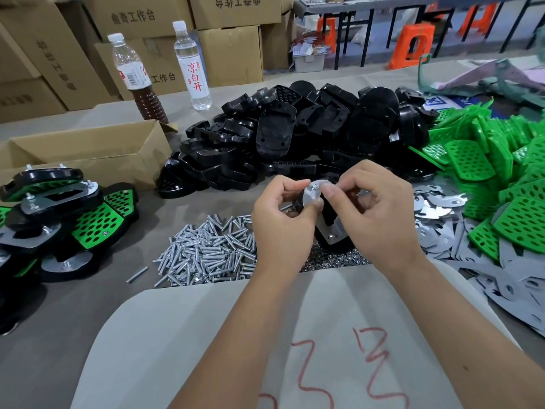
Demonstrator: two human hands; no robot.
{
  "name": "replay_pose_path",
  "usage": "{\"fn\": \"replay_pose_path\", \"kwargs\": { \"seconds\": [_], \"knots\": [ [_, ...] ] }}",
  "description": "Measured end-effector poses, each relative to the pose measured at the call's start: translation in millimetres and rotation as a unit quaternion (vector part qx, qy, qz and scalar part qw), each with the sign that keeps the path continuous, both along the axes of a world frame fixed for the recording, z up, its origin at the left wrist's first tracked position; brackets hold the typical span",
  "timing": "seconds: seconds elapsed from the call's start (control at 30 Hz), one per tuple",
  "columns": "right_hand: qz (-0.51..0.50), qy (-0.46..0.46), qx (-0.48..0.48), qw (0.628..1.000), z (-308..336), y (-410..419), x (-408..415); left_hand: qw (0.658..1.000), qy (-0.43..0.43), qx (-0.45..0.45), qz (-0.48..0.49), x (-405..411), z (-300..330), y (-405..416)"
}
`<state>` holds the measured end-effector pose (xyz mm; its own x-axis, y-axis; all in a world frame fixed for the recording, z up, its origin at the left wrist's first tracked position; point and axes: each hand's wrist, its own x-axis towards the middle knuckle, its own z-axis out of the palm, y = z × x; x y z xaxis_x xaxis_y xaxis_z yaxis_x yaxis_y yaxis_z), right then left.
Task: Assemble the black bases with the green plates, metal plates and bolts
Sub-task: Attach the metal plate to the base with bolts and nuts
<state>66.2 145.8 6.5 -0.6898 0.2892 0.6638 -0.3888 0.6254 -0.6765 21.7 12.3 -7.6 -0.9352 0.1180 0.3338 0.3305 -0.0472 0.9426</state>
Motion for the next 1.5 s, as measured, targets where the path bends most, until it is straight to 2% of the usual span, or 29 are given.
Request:
{"fn": "replay_pose_path", "kwargs": {
  "seconds": [0.13,0.3,0.67,0.8,0.97,1.03,1.13,1.3,1.5],
  "knots": [
    [0.009,-0.014,0.02,1.0,1.8,-3.7,0.9,1.0,-0.005,0.008,0.001,-1.8,-2.9,0.1],
    [-0.005,-0.001,-0.001,1.0,0.3,-2.5,0.2,1.0,-0.022,0.004,0.007,-2.6,-2.8,-0.5],
    [0.011,-0.044,-0.01,0.999,4.4,-7.5,3.2,0.999,-0.043,0.007,0.01,-2.0,-1.6,0.5],
    [0.004,-0.021,-0.043,0.999,3.2,-6.1,3.3,0.999,-0.045,0.002,0.014,-2.2,-2.5,0.4],
    [0.001,-0.04,-0.024,0.999,1.8,-7.0,0.9,0.999,-0.038,-0.007,0.022,-1.9,-1.1,0.1],
    [-0.016,-0.02,-0.018,1.0,1.0,-6.1,-0.5,0.999,-0.017,-0.02,0.029,-0.4,-0.3,0.8],
    [-0.043,-0.032,0.049,0.997,0.1,-4.8,-2.9,0.997,0.048,-0.033,0.042,7.5,2.4,3.8],
    [-0.03,-0.013,0.127,0.991,0.5,-0.3,-4.6,0.988,0.118,-0.06,0.08,17.7,10.8,7.0],
    [-0.047,0.009,0.131,0.99,-0.1,-1.6,-5.0,0.958,0.238,-0.137,0.083,22.0,12.7,6.6]
  ]
}}
